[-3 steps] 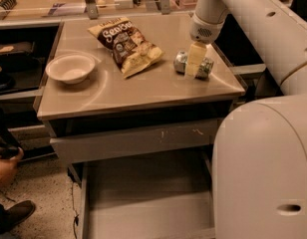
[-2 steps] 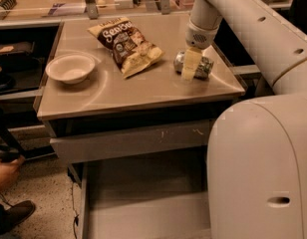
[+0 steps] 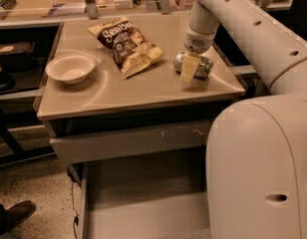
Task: Place 7up can into middle drawer
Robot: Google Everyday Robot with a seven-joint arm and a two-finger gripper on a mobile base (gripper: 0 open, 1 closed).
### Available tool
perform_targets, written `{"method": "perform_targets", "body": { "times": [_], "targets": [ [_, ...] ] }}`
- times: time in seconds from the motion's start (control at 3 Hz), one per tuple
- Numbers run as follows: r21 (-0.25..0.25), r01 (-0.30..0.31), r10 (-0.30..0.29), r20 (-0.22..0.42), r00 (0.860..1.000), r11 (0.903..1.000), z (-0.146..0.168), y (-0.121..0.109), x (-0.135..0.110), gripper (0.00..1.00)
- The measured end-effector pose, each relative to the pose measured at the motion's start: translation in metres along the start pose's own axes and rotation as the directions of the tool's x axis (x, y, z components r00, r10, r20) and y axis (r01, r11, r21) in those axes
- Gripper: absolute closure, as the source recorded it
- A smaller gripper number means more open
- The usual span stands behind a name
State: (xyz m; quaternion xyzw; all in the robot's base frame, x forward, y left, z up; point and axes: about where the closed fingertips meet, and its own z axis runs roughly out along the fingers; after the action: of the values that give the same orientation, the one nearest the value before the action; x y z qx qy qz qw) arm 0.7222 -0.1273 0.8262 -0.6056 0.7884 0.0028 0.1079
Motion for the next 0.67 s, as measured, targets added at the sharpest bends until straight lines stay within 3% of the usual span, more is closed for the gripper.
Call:
{"method": "perform_targets", "body": {
  "times": [0.67],
  "targets": [
    [0.0,0.0,0.0,0.0,1.0,1.0,0.0,0.0,0.0,0.64]
  ]
}}
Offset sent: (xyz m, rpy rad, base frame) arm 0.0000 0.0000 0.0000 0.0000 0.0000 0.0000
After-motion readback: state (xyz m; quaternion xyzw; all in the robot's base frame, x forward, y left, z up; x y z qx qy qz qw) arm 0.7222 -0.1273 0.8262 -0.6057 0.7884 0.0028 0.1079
